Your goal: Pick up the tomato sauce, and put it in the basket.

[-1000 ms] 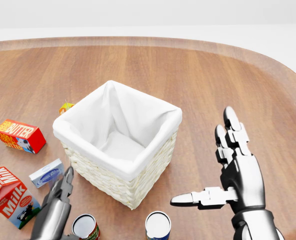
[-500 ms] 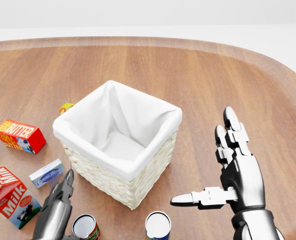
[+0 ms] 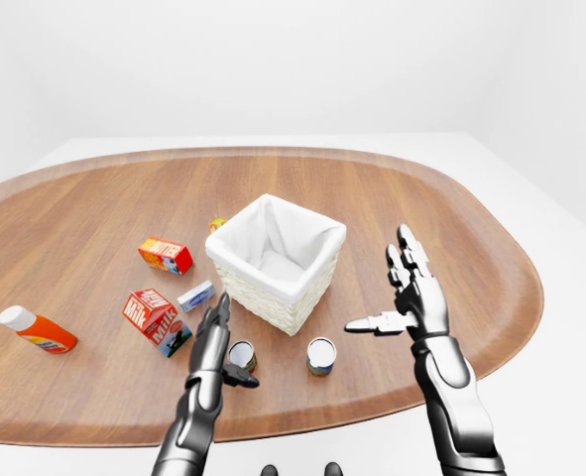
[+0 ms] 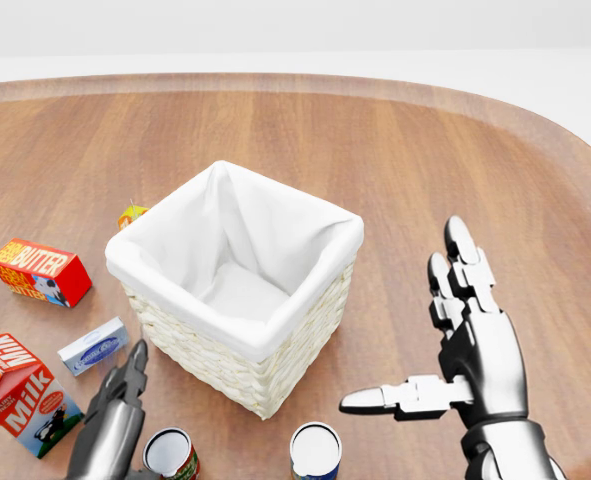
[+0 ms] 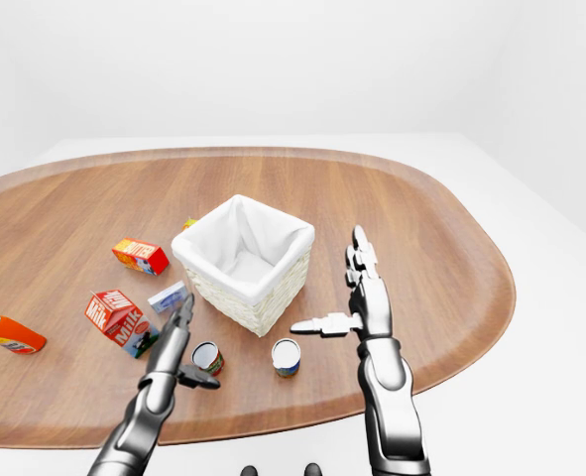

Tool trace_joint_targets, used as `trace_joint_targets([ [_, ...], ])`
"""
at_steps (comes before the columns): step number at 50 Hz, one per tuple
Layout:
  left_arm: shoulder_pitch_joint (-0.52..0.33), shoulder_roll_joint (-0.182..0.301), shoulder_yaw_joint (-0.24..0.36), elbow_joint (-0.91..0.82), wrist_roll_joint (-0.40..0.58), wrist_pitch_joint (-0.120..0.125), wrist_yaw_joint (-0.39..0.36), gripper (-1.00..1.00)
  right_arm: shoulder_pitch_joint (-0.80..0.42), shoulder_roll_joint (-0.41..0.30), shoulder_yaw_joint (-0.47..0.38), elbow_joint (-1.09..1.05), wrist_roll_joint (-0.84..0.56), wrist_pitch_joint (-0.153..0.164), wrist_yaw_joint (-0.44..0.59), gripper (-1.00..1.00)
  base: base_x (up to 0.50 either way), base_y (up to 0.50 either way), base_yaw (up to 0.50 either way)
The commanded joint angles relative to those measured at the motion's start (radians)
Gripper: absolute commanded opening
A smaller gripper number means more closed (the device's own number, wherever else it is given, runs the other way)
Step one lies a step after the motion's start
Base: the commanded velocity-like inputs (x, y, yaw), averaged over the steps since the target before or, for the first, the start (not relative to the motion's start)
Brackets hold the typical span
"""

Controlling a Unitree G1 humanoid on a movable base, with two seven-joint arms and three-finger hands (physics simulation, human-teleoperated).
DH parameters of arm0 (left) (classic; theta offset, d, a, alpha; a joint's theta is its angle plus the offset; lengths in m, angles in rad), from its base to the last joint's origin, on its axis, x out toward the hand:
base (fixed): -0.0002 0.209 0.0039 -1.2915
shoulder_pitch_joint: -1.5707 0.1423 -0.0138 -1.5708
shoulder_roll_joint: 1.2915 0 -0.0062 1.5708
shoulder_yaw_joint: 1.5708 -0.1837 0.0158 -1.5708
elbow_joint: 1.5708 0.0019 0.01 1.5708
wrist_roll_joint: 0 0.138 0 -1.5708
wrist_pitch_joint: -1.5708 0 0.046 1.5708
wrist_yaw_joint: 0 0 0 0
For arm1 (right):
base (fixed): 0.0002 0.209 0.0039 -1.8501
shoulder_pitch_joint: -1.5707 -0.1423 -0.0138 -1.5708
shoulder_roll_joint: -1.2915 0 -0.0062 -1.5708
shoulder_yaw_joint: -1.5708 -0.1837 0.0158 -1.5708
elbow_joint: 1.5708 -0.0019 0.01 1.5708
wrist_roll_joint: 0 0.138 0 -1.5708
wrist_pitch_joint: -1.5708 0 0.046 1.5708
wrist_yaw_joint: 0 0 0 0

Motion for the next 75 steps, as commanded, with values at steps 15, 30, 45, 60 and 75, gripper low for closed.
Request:
trace_joint_targets([
  [15, -0.027, 0.001, -0.005, 0.061, -0.001, 0.000, 0.026, 1.00, -0.001, -0.001, 0.000, 0.000, 0.002, 0.000, -0.001, 1.00, 0.00, 0.00, 0.00],
  [30, -0.053, 0.003, -0.008, 0.120, -0.001, 0.000, 0.047, 1.00, 0.000, 0.000, 0.001, 0.001, 0.000, 0.000, -0.001, 1.00, 0.00, 0.00, 0.00],
  [45, -0.074, 0.002, -0.016, 0.179, 0.004, 0.000, 0.072, 1.00, -0.003, -0.001, -0.003, 0.006, 0.002, 0.000, -0.001, 1.00, 0.00, 0.00, 0.00],
  [60, -0.095, 0.004, -0.017, 0.225, 0.003, 0.000, 0.089, 1.00, -0.003, 0.000, -0.002, 0.007, 0.001, 0.000, -0.001, 1.00, 0.00, 0.00, 0.00],
  [75, -0.102, 0.005, -0.020, 0.250, 0.007, 0.000, 0.102, 1.00, 0.001, 0.000, -0.001, 0.001, 0.002, 0.000, 0.000, 1.00, 0.00, 0.00, 0.00],
])
